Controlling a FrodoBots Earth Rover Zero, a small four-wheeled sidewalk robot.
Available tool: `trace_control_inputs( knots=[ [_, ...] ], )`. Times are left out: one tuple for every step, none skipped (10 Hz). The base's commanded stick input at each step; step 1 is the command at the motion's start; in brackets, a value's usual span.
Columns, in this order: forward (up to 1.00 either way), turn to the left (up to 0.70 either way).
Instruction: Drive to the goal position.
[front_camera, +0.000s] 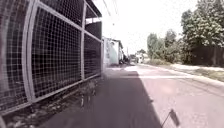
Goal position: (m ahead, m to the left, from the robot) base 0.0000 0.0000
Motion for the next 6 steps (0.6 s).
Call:
trace_control_inputs(
  knots=[
    [0.0,0.0],
    [0.0,0.0],
    [0.0,0.0],
    [0.0,0.0],
    [0.15,0.0],
    [0.3,0.0]
  ],
)
